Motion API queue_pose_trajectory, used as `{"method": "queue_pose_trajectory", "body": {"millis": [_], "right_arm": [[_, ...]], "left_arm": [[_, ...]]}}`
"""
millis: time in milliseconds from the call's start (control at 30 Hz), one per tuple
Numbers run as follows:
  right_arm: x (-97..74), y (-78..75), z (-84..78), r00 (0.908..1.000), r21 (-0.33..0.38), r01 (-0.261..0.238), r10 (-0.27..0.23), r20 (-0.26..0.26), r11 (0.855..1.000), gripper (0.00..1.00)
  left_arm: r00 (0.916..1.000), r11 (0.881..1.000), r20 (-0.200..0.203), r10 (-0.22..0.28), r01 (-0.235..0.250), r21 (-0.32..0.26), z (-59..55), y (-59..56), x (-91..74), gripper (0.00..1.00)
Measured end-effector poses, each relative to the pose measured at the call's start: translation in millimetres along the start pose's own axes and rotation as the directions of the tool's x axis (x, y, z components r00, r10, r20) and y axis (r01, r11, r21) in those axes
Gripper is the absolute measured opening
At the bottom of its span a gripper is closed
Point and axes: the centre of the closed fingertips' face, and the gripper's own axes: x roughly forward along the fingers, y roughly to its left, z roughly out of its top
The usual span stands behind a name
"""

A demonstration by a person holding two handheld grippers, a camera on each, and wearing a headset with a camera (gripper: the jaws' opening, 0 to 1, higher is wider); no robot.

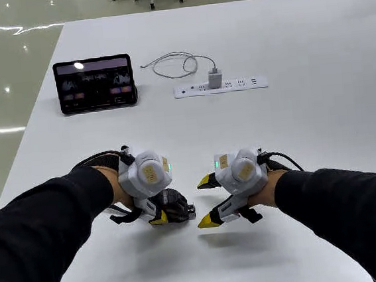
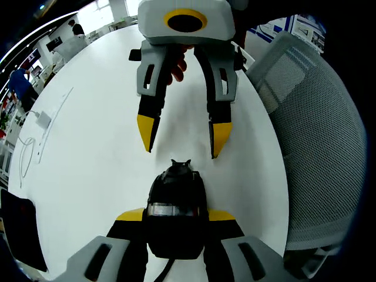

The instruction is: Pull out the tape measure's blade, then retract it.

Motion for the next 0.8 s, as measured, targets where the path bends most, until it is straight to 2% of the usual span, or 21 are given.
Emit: {"method": "queue_pose_trajectory", "body": {"millis": [167,233,333,467,500,533,667,733,800], "right_arm": [[6.9,-1.2,3.7,0.9995,-0.029,-0.003,0.002,-0.031,1.0,0.33],[9.3,0.0,5.8,0.999,-0.055,-0.023,0.02,-0.041,0.998,0.27],[13.2,-1.1,6.9,0.9982,-0.064,-0.032,0.029,-0.053,0.997,0.24],[17.8,-2.6,3.5,0.9968,-0.051,-0.04,0.036,-0.071,0.998,0.16],[18.2,2.8,3.8,0.9957,-0.037,-0.066,0.063,-0.068,0.997,0.13],[19.2,0.8,2.8,0.9961,-0.046,-0.054,0.05,-0.072,0.997,0.12],[20.5,1.4,1.2,0.9954,-0.066,-0.061,0.056,-0.077,0.996,0.12],[23.3,-0.2,1.9,0.9956,-0.033,-0.053,0.05,-0.079,0.998,0.12],[15.8,-1.3,3.9,0.9942,-0.045,-0.055,0.051,-0.095,0.997,0.12]], "left_arm": [[1.0,1.0,-0.008,-0.006,0.006,-0.007,0.1,-0.1,0.9,0.32],[1.0,1.0,-0.003,-0.009,0.009,-0.011,0.3,0.0,0.9,0.32],[1.0,1.0,0.003,-0.009,0.009,-0.015,0.3,-0.2,1.2,0.33],[1.0,1.0,0.006,-0.004,0.004,-0.013,0.4,-0.8,1.3,0.33],[1.0,1.0,0.007,-0.003,0.003,-0.015,0.3,-0.6,1.2,0.33],[1.0,1.0,0.01,-0.002,0.002,-0.014,0.3,-0.6,1.5,0.33],[0.9998,1.0,0.018,0.0,0.0,-0.021,0.7,-0.2,1.8,0.33],[0.9998,1.0,0.02,0.001,-0.001,-0.023,0.9,-0.3,1.9,0.33],[0.9998,1.0,0.021,0.002,-0.001,-0.023,1.0,-0.5,1.7,0.33]]}}
